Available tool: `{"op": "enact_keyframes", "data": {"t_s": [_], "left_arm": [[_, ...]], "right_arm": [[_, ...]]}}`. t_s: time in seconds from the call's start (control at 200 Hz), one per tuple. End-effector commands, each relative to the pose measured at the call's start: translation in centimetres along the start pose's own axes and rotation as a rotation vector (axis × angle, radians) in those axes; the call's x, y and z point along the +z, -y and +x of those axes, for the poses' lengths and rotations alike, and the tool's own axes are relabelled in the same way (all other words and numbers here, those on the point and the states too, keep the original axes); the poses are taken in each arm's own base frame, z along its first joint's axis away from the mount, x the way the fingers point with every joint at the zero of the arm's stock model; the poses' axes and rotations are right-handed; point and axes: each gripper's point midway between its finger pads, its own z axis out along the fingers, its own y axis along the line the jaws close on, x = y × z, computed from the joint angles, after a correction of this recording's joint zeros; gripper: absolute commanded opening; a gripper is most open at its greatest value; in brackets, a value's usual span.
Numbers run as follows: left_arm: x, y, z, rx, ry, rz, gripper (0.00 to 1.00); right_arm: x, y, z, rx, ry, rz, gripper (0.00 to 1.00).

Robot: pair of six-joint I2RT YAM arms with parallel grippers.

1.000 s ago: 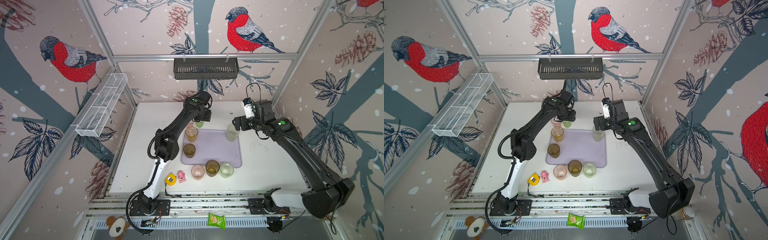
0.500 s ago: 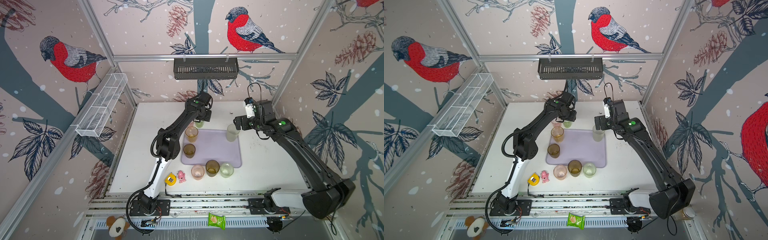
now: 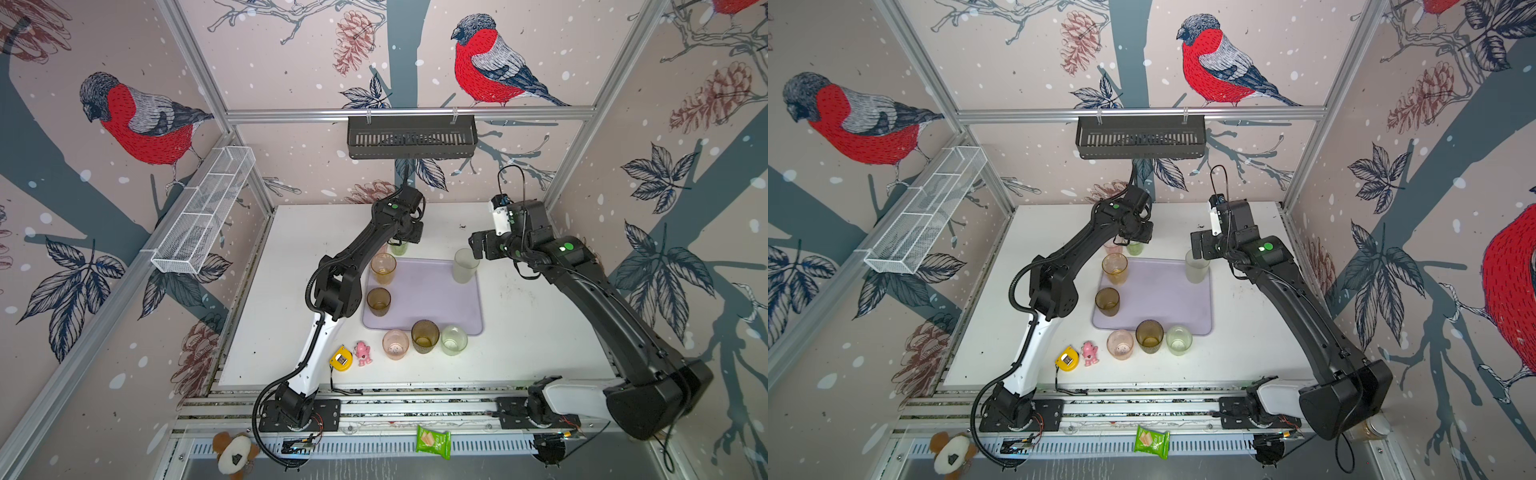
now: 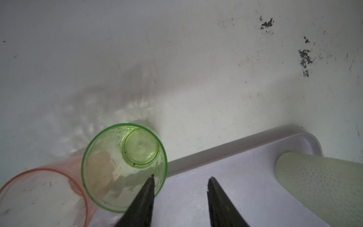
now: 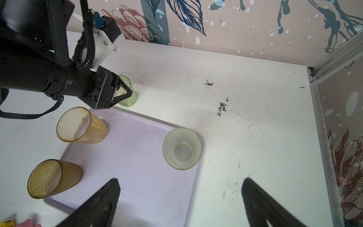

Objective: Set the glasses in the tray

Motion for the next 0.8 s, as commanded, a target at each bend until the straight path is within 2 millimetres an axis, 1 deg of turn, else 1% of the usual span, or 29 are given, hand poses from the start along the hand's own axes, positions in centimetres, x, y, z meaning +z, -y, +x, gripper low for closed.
{"op": "enact_keyframes", "data": {"t_s": [0.0,0.43,0.795], "left_arm": [[0.4,-0.2,-0.6,0.020,0.025,-0.008,0.45],[1.7,-1.3,-0.2,0.032,0.016,-0.064,0.40],[2.3,-1.6,0.3,0.045,-0.001,-0.075,0.37]], "right_arm": [[-0.1,0.2,-0.8,0.014,0.027,0.009,0.98],[0.0,0.2,-0.9,0.019,0.028,0.012,1.00],[-0.1,0.4,-1.2,0.016,0.034,0.018,1.00]]}}
